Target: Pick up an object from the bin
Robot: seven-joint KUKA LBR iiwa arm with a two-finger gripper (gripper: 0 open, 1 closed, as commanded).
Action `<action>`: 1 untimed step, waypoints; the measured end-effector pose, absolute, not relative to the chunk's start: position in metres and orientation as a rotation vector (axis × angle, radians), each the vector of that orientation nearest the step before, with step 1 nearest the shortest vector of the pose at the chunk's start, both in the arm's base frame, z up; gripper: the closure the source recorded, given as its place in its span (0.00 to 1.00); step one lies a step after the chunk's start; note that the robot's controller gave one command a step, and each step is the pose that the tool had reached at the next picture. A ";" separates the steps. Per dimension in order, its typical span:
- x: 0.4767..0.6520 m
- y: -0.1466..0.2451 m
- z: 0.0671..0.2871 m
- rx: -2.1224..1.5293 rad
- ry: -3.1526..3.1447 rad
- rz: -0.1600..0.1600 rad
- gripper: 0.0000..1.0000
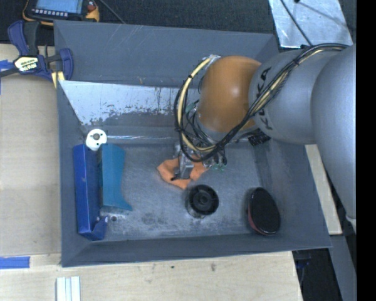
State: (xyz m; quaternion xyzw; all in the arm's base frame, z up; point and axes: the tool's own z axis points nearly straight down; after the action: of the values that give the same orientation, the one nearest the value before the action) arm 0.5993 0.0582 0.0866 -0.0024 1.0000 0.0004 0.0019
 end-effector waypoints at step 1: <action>0.599 0.058 0.087 -0.007 3.138 0.001 1.00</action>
Offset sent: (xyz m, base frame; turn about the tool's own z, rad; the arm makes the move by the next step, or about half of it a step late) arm 0.0000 0.0000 0.0000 0.0000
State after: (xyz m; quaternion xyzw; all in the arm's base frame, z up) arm 0.5993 0.0582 0.0866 -0.0022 1.0000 0.0004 0.0018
